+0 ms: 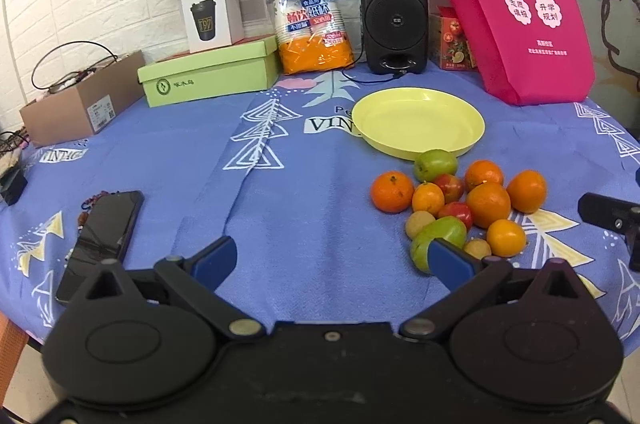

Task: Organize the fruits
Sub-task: 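Move both tools toward the fruit pile beside the yellow plate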

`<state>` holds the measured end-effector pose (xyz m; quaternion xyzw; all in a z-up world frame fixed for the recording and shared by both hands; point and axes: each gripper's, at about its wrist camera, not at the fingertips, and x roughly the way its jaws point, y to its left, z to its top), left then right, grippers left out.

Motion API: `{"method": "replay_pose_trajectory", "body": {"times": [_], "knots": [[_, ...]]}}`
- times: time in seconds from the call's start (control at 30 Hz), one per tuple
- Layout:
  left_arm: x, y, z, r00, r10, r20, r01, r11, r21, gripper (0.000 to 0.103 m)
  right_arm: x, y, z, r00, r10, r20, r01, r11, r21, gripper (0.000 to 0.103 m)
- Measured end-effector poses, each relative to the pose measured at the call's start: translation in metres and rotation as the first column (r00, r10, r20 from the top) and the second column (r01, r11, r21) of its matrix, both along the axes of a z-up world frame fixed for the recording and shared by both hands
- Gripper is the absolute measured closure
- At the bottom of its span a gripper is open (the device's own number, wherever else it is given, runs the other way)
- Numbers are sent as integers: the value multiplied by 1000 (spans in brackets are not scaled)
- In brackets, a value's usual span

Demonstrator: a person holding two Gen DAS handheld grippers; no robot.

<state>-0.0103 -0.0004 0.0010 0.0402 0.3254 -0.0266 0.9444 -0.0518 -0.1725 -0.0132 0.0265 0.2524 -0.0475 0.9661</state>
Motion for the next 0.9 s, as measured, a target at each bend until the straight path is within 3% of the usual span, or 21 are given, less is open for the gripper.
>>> {"method": "replay_pose_trajectory", "body": {"times": [0.4, 0.6, 0.83, 0.9], "knots": [[10, -3, -10, 999, -47, -3, 47, 999, 15, 0, 9, 10, -14, 994, 102, -48, -104, 993, -54, 0], [15, -1, -18, 993, -114, -3, 114, 992, -48, 0, 12, 16, -22, 984, 166, -59, -169, 983, -65, 1], [24, -6, -29, 983, -181, -8, 179, 979, -95, 0, 24, 6, -32, 983, 157, -89, -162, 986, -44, 13], [28, -9, -32, 981, -194, -9, 193, 976, -101, 7, 27, 1, -34, 985, 146, -92, -150, 988, -35, 14]]}}
